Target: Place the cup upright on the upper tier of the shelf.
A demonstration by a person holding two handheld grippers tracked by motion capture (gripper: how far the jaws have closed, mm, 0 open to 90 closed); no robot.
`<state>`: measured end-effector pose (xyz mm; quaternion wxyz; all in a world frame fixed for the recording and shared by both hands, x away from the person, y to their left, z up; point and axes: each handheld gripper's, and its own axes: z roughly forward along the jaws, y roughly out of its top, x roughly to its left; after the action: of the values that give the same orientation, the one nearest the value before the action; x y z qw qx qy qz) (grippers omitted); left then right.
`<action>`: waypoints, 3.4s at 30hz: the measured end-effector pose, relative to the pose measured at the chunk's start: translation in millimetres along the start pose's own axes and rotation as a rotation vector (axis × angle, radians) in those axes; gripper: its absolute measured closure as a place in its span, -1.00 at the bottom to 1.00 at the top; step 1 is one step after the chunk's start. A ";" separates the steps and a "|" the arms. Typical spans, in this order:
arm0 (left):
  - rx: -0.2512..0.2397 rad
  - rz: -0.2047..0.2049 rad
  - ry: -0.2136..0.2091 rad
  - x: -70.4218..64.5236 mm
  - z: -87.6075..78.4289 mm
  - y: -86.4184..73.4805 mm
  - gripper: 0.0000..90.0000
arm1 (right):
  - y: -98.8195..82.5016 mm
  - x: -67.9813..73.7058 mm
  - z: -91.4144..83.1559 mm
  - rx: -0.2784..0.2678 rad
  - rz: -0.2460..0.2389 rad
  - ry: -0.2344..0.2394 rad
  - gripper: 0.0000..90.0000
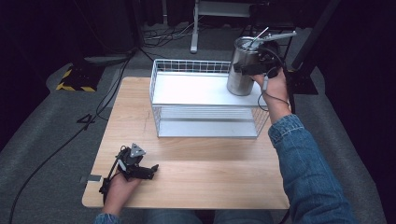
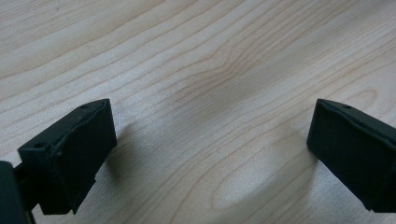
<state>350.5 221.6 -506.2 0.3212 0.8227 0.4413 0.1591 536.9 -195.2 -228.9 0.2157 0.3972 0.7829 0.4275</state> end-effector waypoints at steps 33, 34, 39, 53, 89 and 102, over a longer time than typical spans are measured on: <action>-0.002 0.000 0.003 -0.2 0.2 -0.1 -0.96 | -11.8 -4.1 3.5 -0.052 0.002 0.034 -1.00; -0.002 -0.001 0.002 -0.2 0.2 -0.1 -0.96 | -11.7 -3.3 1.0 -0.058 -0.001 0.032 -1.00; 0.001 -0.005 -0.004 -0.2 0.4 0.3 -0.96 | -12.0 -1.3 -4.3 -0.058 -0.011 0.029 -1.00; 0.003 -0.006 -0.004 -0.3 0.5 0.5 -0.96 | -23.1 5.3 -38.5 -0.068 -0.040 0.041 -0.99; 0.004 0.004 0.001 0.5 1.7 2.2 -0.96 | -111.6 37.1 -119.5 -0.093 -0.143 0.214 -0.90; 0.002 0.001 0.000 0.1 1.8 2.1 -0.96 | -157.3 46.3 -115.8 -0.040 -0.133 0.247 -0.87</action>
<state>352.8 220.2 -506.1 0.3202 0.8232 0.4411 0.1588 362.3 -265.6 -298.5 0.1535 0.2844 0.8194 0.4734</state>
